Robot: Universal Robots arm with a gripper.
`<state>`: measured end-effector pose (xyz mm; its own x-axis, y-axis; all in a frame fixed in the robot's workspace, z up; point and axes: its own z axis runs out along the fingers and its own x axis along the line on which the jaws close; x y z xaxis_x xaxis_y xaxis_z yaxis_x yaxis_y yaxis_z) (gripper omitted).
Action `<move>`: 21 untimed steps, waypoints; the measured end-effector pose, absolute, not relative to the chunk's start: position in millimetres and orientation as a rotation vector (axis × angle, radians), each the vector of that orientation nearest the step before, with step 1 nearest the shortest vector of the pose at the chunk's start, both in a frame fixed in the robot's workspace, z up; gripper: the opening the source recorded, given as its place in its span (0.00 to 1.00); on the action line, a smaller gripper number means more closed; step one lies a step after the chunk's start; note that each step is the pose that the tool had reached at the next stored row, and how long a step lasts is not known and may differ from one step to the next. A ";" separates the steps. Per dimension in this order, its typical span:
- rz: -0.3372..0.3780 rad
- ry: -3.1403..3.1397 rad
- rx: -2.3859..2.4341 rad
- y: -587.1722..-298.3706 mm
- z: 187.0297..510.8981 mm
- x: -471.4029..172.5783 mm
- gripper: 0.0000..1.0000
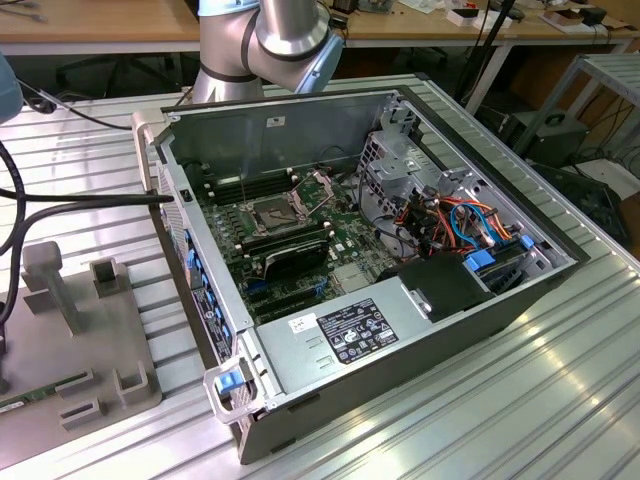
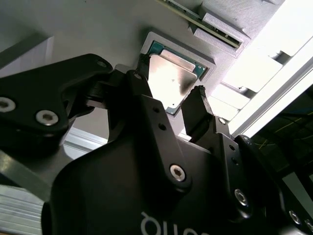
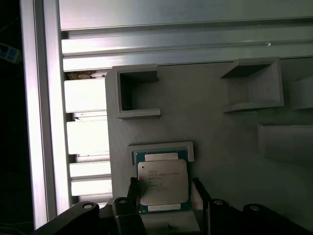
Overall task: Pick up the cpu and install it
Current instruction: 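Pick up the cpu and move it towards the insertion slot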
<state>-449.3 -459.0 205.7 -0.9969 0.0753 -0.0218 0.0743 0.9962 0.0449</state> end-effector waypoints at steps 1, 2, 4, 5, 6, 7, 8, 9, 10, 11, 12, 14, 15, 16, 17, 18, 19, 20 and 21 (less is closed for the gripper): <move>0.069 3.115 0.117 -459.0 205.7 -449.3 0.54; 0.069 3.115 0.117 -459.0 205.7 -449.3 0.56; 0.069 3.115 0.117 -459.0 205.5 -449.3 0.62; 0.069 3.115 0.117 -458.9 204.7 -449.1 0.62; 0.069 3.115 0.117 -458.9 203.8 -449.0 0.62; 0.069 3.115 0.117 -458.9 203.7 -449.0 0.62; 0.069 3.115 0.117 -458.9 203.8 -449.0 0.62; 0.068 3.115 0.116 -458.8 203.6 -448.9 0.62; 0.069 3.115 0.114 -458.6 203.4 -448.9 0.62; 0.068 3.115 0.108 -458.2 203.0 -448.9 0.62; 0.068 3.116 0.101 -457.9 202.6 -448.8 0.62; 0.069 3.116 0.089 -456.4 201.4 -448.9 0.62; 0.068 3.117 0.088 -455.3 201.1 -448.8 0.62; 0.067 3.117 0.088 -454.1 200.7 -448.8 0.62; 0.064 3.118 0.088 -453.4 200.4 -448.9 0.62; 0.059 3.119 0.088 -453.1 200.0 -448.8 0.62; 0.053 3.121 0.088 -452.8 199.5 -448.8 0.62; 0.040 3.127 0.088 -452.5 198.9 -448.8 0.62; 0.034 3.129 0.088 -452.4 198.6 -448.8 0.62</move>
<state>-448.8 -452.4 198.6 -0.9984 0.0564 -0.0104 0.0562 0.9982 0.0220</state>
